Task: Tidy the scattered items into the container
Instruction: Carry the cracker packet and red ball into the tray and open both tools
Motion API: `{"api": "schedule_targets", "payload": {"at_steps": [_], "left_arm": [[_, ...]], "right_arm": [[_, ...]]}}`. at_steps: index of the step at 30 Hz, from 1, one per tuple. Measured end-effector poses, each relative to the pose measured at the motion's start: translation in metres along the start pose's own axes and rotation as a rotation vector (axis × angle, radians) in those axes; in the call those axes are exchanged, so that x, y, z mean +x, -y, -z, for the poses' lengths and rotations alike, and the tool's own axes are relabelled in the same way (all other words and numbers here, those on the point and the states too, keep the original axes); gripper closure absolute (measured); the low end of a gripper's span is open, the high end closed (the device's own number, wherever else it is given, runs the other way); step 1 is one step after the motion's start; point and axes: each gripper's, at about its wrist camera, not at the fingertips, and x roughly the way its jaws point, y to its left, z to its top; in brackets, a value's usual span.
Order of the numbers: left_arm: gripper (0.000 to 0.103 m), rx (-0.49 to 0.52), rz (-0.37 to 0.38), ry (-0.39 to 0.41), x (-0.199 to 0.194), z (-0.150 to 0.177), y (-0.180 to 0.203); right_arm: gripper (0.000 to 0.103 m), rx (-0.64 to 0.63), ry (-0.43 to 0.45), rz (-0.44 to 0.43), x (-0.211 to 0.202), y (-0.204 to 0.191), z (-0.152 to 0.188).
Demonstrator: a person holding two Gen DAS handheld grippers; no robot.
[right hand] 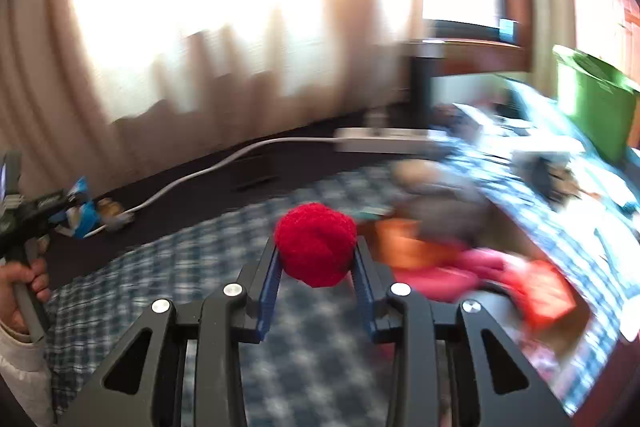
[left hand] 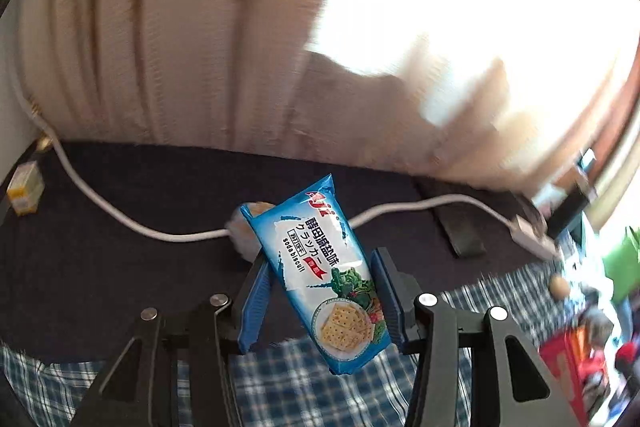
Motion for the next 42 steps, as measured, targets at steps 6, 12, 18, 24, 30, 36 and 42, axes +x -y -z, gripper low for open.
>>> {"api": "schedule_targets", "payload": {"at_steps": [6,12,18,24,30,36,42], "left_arm": [[0.052,0.108,0.086,-0.057,-0.001,0.023,0.049],[0.052,0.199,0.174,-0.097,-0.014,0.041,0.1],[0.052,0.27,0.244,-0.125,-0.024,0.059,0.148],[0.052,0.307,0.3,-0.156,-0.029,0.073,0.186],[0.052,0.339,0.372,-0.176,-0.035,0.083,0.223],[0.052,0.38,0.46,-0.225,-0.035,0.1,0.264],[0.052,0.455,0.549,-0.225,-0.048,0.114,0.31]], "right_arm": [[0.066,0.116,0.001,0.135,-0.032,0.087,0.014],[0.066,0.143,-0.038,0.197,-0.037,0.123,0.031],[0.055,0.11,-0.039,0.242,-0.033,0.138,0.044],[0.027,0.154,0.018,0.226,-0.042,0.154,0.045],[0.027,0.221,0.035,0.213,-0.045,0.171,0.05],[0.027,0.247,0.043,0.184,-0.044,0.177,0.058],[0.027,0.261,0.06,0.167,-0.045,0.182,0.062]]}}
